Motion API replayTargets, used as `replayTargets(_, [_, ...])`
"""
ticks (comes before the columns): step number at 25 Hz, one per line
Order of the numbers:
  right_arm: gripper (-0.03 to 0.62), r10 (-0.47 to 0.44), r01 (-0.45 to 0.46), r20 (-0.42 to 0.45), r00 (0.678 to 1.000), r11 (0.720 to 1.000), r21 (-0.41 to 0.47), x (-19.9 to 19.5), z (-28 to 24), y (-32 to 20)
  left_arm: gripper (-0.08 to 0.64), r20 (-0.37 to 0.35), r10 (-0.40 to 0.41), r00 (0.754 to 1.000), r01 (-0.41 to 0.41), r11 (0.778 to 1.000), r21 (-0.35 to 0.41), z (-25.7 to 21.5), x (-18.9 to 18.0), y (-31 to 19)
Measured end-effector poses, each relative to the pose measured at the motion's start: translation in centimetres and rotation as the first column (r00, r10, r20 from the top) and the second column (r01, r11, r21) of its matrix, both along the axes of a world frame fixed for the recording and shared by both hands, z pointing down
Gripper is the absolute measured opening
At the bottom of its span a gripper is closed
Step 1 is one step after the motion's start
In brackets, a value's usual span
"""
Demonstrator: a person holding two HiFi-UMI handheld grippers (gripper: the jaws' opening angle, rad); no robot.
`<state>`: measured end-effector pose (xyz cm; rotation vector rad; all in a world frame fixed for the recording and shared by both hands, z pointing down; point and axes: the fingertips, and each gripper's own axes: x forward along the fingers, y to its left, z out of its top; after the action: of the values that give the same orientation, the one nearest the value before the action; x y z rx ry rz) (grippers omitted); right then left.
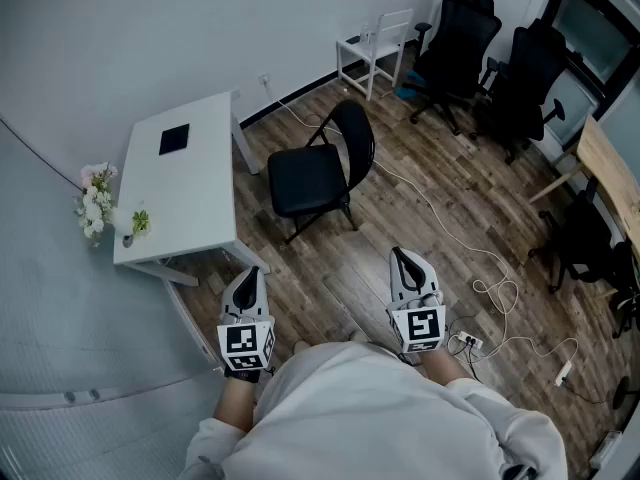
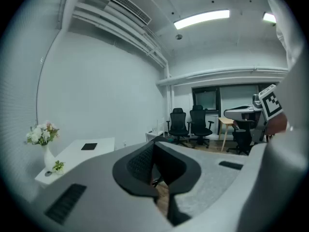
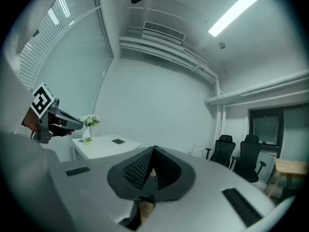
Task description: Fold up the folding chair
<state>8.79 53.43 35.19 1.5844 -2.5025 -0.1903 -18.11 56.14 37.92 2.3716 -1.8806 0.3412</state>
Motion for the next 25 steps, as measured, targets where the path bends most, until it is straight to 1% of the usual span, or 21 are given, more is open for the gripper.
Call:
replayTargets(5, [0.014, 0.011, -0.011, 0.004, 1.0, 1.0, -0.003, -0.1, -0.1, -0.1, 0.008, 0.006, 0.009, 1.0, -0.009, 1.0, 0.0, 0.2, -0.2, -0.1])
replayTargets(11, [0.014, 0.005, -0.005, 0.008, 1.0, 1.0, -0.009, 0.2, 0.1, 0.2, 0.008, 0.008, 0.019, 1.0, -0.019, 1.0, 0.003, 0.3, 0.3, 0.3])
replayTargets(14, [0.015, 0.022, -0.023, 0.022, 1.0, 1.0, 0.021, 0.6, -0.4, 0.3, 0.011, 0.001, 0.035, 0.999, -0.035, 0.999, 0.02, 0.0, 0.7, 0.5])
replayTargets(15, [0.017, 0.03, -0.031, 0.021, 0.999, 0.999, 0.036, 0.8, -0.6, 0.3, 0.034, -0.004, 0.041, 0.999, -0.041, 0.999, 0.024, -0.1, 0.8, 0.5])
replayTargets(16, [0.028, 0.033, -0.034, 0.02, 0.999, 0.998, 0.046, 0.9, -0.8, 0.3, 0.117, -0.012, 0.046, 0.999, -0.046, 0.999, 0.026, -0.1, 0.9, 0.5])
replayTargets(17, [0.182, 0.03, -0.031, 0.02, 0.999, 0.998, 0.051, 1.1, -0.9, 0.3, 0.2, -0.023, 0.047, 0.999, -0.047, 0.999, 0.027, -0.2, 0.9, 0.5])
replayTargets(18, [0.276, 0.029, -0.03, 0.021, 0.999, 0.998, 0.052, 1.3, -0.9, 0.4, 0.256, -0.032, 0.043, 0.999, -0.043, 0.999, 0.028, -0.2, 0.9, 0.5])
replayTargets(19, [0.323, 0.031, -0.032, 0.024, 0.999, 0.998, 0.055, 1.7, -0.9, 0.4, 0.307, -0.037, 0.037, 0.999, -0.036, 0.999, 0.03, -0.3, 0.9, 0.5])
replayTargets(20, [0.348, 0.036, -0.037, 0.026, 0.999, 0.997, 0.061, 2.0, -1.1, 0.4, 0.329, -0.039, 0.031, 0.999, -0.029, 0.999, 0.031, -0.3, 0.8, 0.5])
replayTargets(21, [0.359, 0.041, -0.042, 0.026, 0.999, 0.997, 0.07, 2.3, -1.2, 0.4, 0.337, -0.04, 0.026, 0.999, -0.025, 0.999, 0.031, -0.3, 0.7, 0.5])
replayTargets(23, [0.362, 0.04, -0.042, 0.028, 0.999, 0.996, 0.076, 2.5, -1.1, 0.4, 0.341, -0.038, 0.018, 0.999, -0.017, 0.999, 0.029, -0.2, 0.6, 0.2])
replayTargets(25, [0.362, 0.033, -0.035, 0.028, 0.999, 0.998, 0.056, 3.1, -0.5, 0.5, 0.341, -0.032, 0.01, 0.999, -0.01, 1.0, 0.025, -0.1, 1.0, 0.0])
